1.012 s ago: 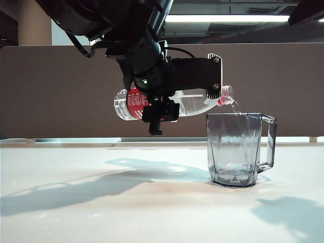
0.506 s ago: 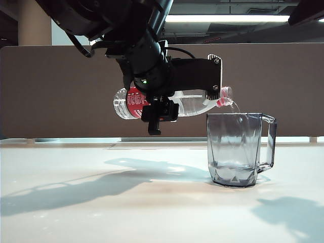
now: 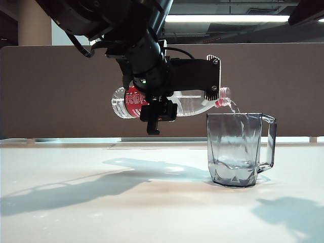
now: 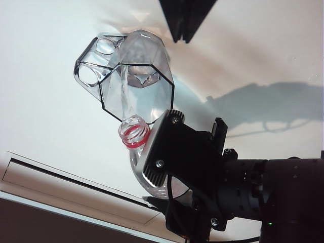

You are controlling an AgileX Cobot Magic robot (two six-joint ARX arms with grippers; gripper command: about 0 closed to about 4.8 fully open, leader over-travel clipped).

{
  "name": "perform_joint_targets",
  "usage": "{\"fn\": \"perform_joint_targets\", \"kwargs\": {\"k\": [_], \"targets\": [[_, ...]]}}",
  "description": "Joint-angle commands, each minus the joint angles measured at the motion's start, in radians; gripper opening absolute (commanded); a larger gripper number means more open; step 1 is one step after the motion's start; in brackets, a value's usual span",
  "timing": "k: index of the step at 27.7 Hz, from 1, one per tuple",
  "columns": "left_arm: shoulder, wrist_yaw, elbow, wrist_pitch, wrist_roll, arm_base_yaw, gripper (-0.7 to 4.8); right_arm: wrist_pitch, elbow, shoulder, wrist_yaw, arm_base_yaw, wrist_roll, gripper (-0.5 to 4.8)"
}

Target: Pick up the mineral water bottle with the left hand on the table and pour water into the mug until it's half full.

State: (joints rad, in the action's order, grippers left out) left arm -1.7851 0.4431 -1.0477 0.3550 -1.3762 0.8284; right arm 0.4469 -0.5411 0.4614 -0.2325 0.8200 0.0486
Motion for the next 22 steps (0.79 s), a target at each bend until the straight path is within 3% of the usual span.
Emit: {"fn": "perform_joint_targets", "kwargs": {"k": [1,22], "targets": [[0.014,0.009,-0.011,0.043,-0.007,0.003,2.41,-0.016,-0.005,-0.002,-0.002,0.001,0.003,-0.02],[0.014,0.01,-0.012,0.043,-0.028,0.003,2.41,-0.016,-0.005,-0.002,-0.001,0.001,0.003,-0.02]]}}
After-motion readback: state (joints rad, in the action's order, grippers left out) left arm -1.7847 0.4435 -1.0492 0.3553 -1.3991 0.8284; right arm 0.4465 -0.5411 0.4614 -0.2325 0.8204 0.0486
